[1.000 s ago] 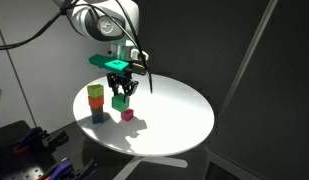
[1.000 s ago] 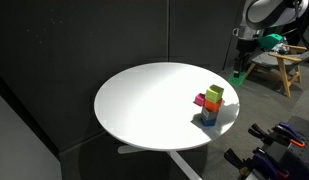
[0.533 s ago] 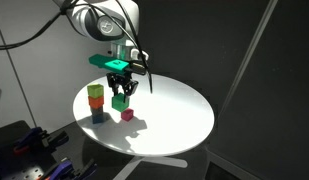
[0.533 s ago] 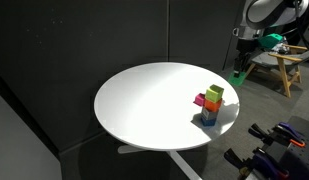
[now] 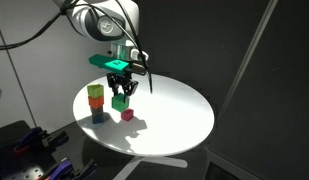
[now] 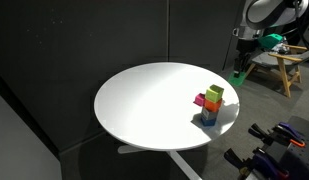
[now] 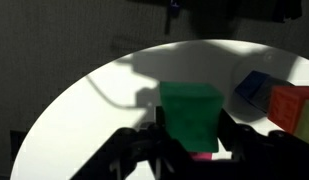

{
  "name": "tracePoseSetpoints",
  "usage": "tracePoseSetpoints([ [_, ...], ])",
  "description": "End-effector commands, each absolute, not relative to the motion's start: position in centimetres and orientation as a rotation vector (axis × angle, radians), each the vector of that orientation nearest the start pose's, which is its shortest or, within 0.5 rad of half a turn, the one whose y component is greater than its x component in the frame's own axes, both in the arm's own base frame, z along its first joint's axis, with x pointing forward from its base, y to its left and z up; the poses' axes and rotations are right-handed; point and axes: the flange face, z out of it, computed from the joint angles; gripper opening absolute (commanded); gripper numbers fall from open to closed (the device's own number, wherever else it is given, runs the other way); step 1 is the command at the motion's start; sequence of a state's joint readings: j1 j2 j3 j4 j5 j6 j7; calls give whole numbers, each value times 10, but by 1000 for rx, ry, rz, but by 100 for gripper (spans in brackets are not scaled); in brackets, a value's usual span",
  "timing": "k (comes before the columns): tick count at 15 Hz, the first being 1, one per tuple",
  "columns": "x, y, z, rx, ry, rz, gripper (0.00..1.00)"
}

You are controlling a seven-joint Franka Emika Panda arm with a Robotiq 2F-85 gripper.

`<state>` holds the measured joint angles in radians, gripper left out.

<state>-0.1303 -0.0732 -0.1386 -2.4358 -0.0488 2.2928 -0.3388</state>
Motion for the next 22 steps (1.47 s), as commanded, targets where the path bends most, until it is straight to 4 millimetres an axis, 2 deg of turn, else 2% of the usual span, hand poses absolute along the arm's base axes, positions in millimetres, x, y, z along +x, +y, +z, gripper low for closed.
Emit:
tracePoseSetpoints([
  [1,452,-125,333,-3135,-161,110,27],
  [7,451,-123,347,-3141,-156,104,27],
  [11,451,-115,365,-3144,-177,93,27],
  [16,447,-96,390,-3151,-231,119,27],
  [22,446,-63,409,-3148,-329,134,27],
])
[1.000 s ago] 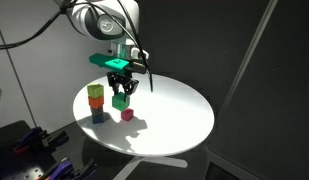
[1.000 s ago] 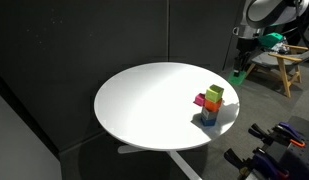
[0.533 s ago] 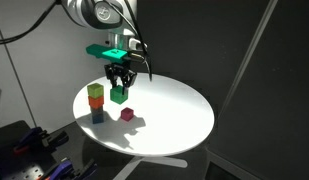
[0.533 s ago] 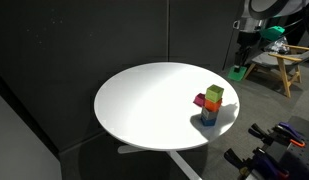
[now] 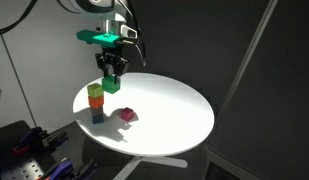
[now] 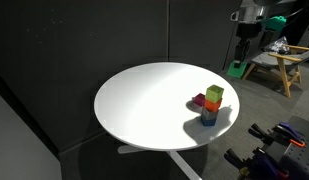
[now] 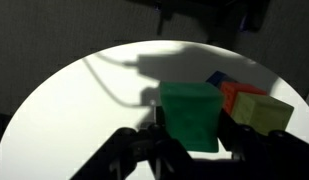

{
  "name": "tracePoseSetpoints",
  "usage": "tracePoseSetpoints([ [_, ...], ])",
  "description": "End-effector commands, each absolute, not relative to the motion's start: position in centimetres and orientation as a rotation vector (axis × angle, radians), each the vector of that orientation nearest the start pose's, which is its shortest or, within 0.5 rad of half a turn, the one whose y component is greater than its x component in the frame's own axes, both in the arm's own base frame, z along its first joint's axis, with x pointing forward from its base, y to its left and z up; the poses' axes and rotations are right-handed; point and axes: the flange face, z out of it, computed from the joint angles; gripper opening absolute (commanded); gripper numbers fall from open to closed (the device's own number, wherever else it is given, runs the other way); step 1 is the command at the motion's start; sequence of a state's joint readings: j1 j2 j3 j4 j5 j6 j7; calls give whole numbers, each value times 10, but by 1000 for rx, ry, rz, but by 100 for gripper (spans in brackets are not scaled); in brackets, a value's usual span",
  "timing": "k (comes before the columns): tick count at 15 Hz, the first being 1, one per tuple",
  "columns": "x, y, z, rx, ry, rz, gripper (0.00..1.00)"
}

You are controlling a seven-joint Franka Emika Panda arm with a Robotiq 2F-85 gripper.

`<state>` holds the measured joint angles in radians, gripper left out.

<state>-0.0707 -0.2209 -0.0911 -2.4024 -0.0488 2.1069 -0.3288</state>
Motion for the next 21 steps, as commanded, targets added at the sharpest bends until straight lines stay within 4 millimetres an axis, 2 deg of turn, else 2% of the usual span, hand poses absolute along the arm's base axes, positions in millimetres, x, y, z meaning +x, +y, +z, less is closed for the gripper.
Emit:
tracePoseSetpoints([
  [1,447,-58,412,-3149,-346,133,27],
  [9,451,-23,415,-3167,-447,132,27],
  [21,448,13,410,-3177,-587,175,27],
])
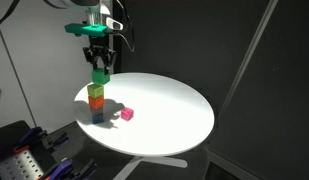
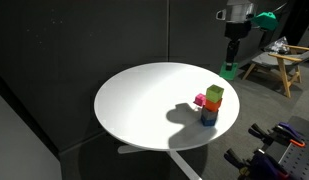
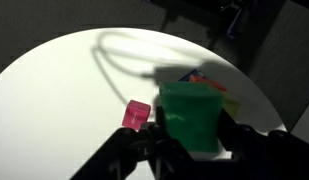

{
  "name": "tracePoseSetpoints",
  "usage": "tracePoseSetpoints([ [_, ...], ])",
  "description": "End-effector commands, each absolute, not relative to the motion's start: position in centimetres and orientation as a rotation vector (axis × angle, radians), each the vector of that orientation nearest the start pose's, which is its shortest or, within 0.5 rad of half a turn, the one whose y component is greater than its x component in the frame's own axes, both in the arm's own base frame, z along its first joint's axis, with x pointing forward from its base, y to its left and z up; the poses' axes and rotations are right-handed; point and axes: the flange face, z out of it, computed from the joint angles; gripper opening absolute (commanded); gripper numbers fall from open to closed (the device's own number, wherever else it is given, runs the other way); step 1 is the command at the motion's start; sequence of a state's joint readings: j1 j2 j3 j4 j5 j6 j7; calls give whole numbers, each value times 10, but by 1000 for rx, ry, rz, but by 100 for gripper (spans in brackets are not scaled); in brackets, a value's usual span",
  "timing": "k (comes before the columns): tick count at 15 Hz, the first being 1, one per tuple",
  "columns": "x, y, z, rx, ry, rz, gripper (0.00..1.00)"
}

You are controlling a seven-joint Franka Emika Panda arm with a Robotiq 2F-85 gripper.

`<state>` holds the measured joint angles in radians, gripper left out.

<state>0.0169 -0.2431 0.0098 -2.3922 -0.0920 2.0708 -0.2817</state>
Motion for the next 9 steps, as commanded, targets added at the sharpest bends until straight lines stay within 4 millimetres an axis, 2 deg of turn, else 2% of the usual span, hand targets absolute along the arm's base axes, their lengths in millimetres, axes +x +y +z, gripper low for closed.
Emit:
tracePoseSetpoints([
  [1,447,16,409,-3173,-600,184,27],
  [9,447,36,400,-3152,-673,229,27],
])
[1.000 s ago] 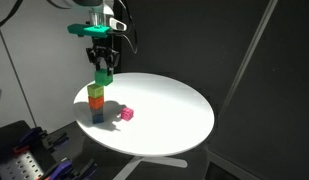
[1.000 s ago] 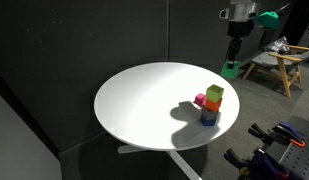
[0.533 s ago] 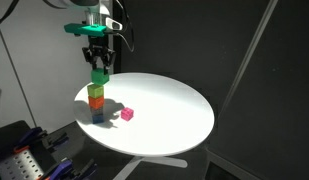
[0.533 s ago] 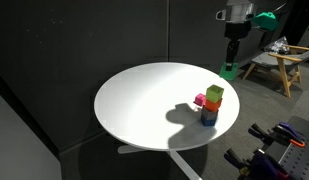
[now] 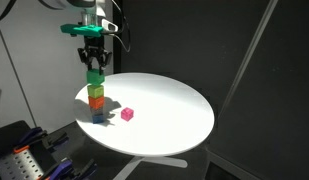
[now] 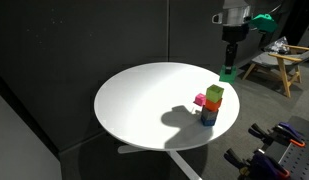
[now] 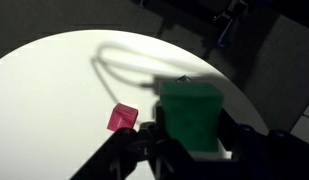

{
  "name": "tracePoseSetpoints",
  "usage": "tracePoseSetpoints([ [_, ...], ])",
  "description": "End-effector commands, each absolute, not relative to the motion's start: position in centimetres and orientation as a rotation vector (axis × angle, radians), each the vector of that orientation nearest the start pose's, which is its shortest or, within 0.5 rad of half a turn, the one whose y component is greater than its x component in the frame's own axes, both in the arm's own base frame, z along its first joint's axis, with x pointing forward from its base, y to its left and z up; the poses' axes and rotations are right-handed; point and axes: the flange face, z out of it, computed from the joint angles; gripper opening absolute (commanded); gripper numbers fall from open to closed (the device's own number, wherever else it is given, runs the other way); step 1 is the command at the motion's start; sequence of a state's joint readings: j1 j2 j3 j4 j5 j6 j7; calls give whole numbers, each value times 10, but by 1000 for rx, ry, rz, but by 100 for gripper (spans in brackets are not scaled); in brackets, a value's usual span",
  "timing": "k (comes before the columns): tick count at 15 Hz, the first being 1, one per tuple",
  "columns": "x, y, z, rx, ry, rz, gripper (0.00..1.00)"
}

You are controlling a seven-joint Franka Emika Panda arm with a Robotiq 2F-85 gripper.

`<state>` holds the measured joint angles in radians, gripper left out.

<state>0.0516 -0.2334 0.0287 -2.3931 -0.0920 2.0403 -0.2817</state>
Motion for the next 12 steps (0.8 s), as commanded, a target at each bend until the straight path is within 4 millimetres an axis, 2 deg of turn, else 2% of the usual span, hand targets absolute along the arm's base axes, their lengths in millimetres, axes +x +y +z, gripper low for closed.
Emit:
tracePoseSetpoints([
  [1,447,38,399,-3151,-678,232,27],
  [12,452,53,385,-3144,-717,266,27],
])
